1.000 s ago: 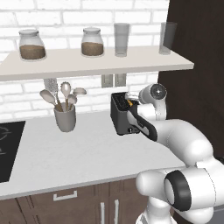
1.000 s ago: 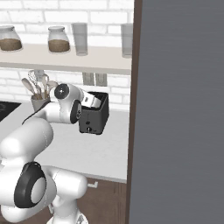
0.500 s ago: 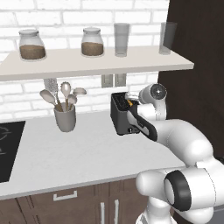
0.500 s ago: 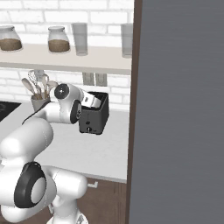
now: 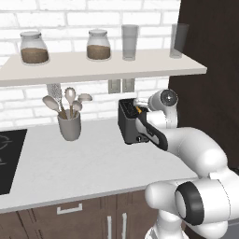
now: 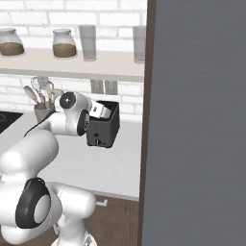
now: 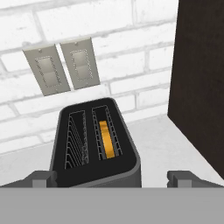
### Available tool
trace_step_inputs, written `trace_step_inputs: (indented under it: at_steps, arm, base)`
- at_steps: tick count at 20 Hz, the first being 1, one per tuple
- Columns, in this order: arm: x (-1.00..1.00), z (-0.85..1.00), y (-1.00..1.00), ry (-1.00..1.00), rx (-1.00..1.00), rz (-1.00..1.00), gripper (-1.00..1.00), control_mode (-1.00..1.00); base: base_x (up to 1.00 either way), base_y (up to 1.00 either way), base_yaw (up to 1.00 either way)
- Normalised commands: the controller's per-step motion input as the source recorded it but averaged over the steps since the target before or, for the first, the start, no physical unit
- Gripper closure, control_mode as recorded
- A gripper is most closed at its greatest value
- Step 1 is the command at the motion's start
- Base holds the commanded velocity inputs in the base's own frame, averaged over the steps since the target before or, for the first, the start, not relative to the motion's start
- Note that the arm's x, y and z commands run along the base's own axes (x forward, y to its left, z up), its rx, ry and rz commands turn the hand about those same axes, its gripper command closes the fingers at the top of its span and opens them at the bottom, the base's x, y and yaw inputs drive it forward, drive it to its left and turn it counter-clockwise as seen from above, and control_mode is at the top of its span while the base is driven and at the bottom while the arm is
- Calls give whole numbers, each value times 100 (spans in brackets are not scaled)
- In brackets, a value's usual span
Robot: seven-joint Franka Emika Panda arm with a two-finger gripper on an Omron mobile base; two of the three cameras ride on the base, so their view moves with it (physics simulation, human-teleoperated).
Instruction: Start the toaster. Once the lever pops up, take the bread to the plate on the dining counter.
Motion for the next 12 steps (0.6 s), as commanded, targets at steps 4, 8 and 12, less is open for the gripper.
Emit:
trace_step_inputs:
  at_steps: [4,8,12]
  arm:
    - [0,0,0,0,0,0,-100,-100]
    - [0,0,0,0,0,0,-100,-100]
    - [0,0,0,0,0,0,-100,-100]
  base:
    - [0,0,0]
    - [0,0,0]
    - [0,0,0]
